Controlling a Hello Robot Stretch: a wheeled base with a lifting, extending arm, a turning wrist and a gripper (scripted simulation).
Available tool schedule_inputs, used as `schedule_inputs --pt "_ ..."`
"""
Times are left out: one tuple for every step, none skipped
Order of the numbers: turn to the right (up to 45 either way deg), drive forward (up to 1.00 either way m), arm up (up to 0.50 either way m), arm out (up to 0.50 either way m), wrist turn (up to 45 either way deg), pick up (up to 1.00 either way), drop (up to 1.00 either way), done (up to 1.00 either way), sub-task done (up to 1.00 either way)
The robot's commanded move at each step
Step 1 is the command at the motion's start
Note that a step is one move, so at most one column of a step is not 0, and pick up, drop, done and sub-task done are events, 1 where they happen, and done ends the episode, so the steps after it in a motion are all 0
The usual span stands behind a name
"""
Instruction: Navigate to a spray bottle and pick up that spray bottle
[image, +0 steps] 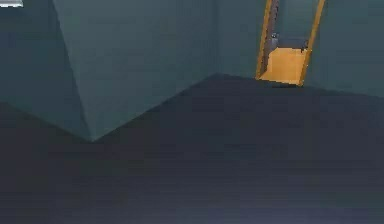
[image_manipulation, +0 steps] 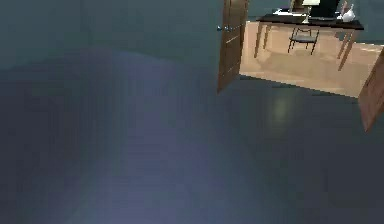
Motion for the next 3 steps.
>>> schedule_inputs --pt "21.0 0.0 0.0 0.0 0.0 0.0 0.0 0.0 0.0" --pt "0.0 1.0 0.0 0.0 0.0 0.0 0.0 0.0 0.0" --pt "0.0 1.0 0.0 0.0 0.0 0.0 0.0 0.0 0.0"
